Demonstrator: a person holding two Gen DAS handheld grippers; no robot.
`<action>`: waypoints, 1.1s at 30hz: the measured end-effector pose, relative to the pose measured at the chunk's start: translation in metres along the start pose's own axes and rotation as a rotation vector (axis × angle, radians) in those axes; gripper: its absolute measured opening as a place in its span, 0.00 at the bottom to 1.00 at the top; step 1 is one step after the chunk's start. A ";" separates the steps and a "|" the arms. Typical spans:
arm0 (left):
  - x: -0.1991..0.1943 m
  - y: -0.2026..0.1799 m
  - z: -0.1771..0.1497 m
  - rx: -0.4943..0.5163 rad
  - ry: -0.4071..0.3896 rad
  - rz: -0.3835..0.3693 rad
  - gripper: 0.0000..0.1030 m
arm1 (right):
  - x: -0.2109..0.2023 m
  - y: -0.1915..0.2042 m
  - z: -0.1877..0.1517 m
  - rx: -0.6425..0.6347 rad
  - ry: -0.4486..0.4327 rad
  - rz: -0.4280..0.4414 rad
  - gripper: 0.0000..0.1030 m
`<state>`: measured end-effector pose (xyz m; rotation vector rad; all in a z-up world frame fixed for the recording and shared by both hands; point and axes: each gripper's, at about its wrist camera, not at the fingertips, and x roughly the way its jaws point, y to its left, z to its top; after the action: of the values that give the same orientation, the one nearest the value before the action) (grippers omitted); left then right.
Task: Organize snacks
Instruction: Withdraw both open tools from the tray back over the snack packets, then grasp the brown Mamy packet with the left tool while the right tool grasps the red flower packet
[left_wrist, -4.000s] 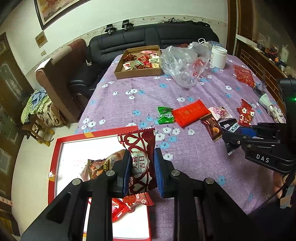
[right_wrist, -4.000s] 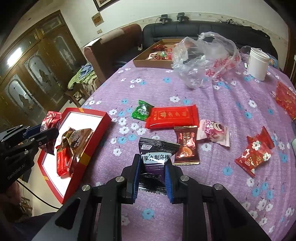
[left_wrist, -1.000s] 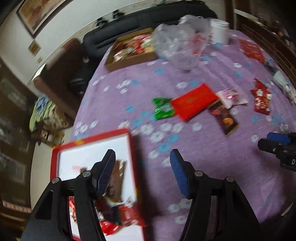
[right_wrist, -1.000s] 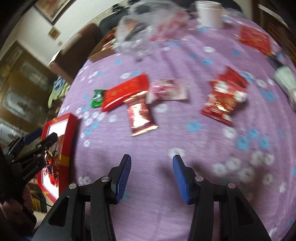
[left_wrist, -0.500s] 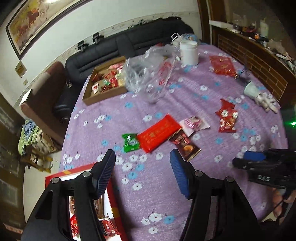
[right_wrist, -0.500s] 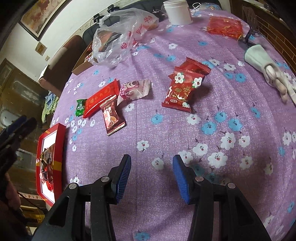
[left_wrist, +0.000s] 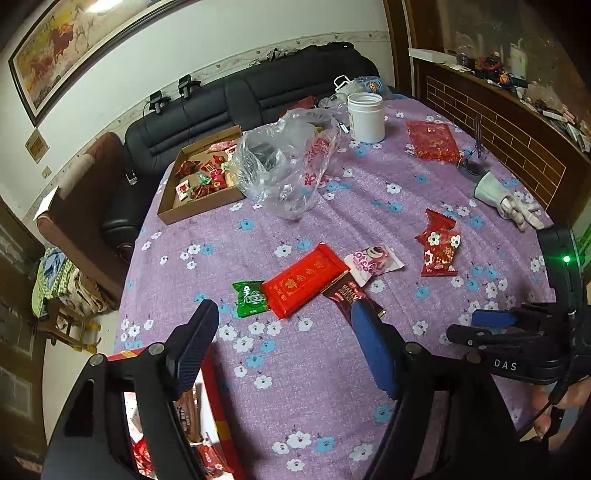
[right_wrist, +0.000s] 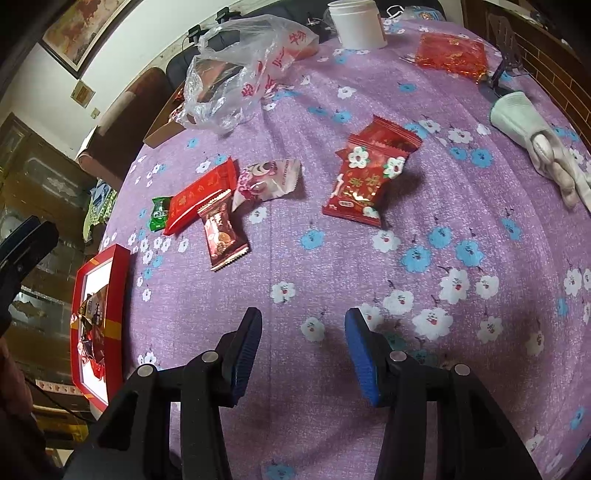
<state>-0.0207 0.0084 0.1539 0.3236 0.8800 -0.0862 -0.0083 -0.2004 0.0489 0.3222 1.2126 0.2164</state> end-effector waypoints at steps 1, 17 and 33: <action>0.000 -0.001 0.001 -0.002 0.001 -0.004 0.72 | -0.001 -0.002 0.000 0.003 0.001 -0.003 0.48; 0.030 -0.026 0.006 -0.021 0.073 -0.055 0.72 | -0.002 -0.034 0.002 0.016 0.032 -0.045 0.48; 0.107 0.020 -0.037 -0.194 0.323 0.014 0.72 | 0.036 -0.021 0.065 -0.077 0.069 -0.108 0.48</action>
<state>0.0245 0.0453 0.0548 0.1633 1.1962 0.0672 0.0646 -0.2164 0.0297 0.1824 1.2821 0.1811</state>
